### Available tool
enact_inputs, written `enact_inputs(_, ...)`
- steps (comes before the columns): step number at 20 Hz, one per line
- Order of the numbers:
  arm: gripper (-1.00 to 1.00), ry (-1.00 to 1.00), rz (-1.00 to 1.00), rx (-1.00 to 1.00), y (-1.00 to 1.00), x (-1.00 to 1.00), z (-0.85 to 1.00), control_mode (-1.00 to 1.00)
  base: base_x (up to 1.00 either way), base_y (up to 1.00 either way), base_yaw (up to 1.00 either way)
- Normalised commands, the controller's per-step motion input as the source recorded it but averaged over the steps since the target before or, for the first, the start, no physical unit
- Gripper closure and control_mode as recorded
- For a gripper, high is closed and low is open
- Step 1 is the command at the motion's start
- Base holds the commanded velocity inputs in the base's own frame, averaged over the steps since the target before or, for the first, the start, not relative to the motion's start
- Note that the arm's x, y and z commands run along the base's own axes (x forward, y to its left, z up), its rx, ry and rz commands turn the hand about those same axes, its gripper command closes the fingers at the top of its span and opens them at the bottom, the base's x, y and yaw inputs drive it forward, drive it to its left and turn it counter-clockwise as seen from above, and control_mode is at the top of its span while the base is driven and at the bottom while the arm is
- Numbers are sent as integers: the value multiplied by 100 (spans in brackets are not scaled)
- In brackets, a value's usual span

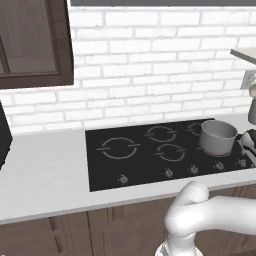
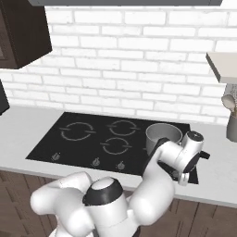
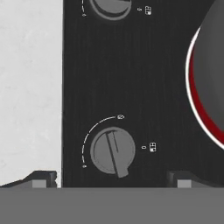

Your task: Turn off the front right burner of the stove.

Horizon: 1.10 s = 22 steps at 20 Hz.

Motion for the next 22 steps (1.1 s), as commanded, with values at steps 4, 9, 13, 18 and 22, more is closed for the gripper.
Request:
enact_inputs(4,-100,6,0,0,0,11,-14,-100,0,0,0)
enact_inputs(9,-100,5,0,0,0,0,-24,-100,0,0,0)
enact_inputs(13,-100,0,0,0,2,-7,-10,-100,0,0,0)
enact_inputs(18,-100,0,0,0,2,-2,0,-100,0,0,0)
enact_inputs(22,-100,-6,2,-2,19,-32,0,-100,0,0,0)
